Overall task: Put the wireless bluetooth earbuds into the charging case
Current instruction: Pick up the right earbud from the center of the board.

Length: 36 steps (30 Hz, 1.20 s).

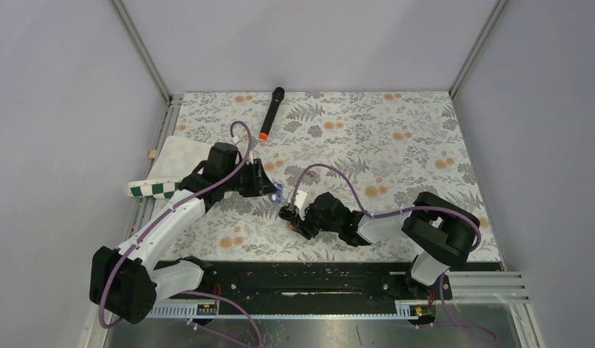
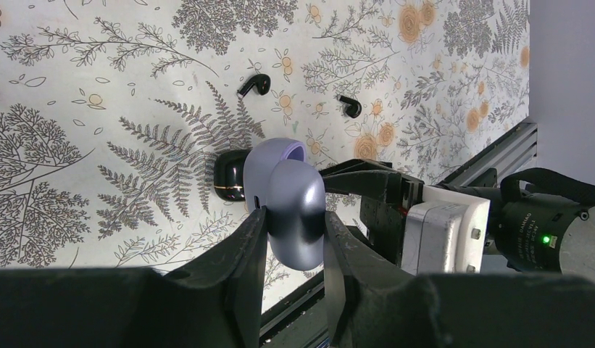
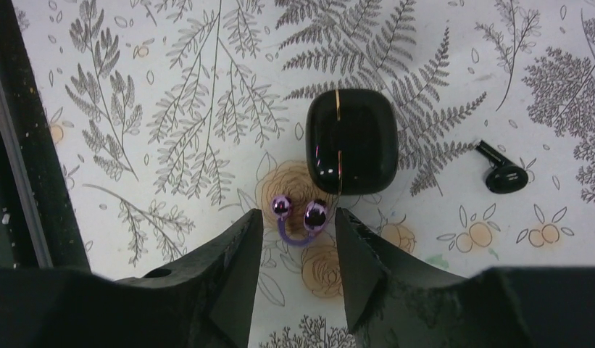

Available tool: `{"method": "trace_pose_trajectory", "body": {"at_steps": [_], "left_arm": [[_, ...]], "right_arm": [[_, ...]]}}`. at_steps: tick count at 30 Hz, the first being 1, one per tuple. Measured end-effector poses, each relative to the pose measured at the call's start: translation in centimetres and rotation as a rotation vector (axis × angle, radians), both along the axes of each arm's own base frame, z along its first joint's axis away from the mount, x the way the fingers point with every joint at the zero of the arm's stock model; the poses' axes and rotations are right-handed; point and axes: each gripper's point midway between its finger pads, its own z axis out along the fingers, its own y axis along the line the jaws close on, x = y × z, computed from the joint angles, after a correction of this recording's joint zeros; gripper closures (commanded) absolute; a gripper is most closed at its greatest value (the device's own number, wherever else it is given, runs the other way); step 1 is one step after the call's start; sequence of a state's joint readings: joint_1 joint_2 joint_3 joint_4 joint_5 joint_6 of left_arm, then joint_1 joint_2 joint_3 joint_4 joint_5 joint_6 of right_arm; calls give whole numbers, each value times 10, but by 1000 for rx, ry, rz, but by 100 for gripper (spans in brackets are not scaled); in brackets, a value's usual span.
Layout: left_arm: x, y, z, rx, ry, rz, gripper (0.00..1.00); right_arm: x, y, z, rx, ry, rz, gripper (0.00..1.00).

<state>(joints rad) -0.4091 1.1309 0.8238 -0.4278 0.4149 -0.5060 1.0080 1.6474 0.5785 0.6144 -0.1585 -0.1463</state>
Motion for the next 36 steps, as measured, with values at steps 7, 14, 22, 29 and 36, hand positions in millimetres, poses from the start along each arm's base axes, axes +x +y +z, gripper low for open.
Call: {"method": "trace_pose_trajectory", "body": {"at_steps": [7,14,22,29,36], "left_arm": [[0,1,1,-4,-8,3,100],[-2,2,-3,0,2,4,100],[-2,2,-3,0,1,3,100],[-2,2,-2,-1,0,3,100],[-2,2,-2,-1,0,3,100]], "right_arm": [[-10,-15,-11,-24,-6,20,50],[-4,-10,-13,3,-25,3,54],[3,-5,-11,33,-2,-31,63],[10,-7,-11,47,21,-67,72],[12,-4,-10,55,31,-75,77]]}}
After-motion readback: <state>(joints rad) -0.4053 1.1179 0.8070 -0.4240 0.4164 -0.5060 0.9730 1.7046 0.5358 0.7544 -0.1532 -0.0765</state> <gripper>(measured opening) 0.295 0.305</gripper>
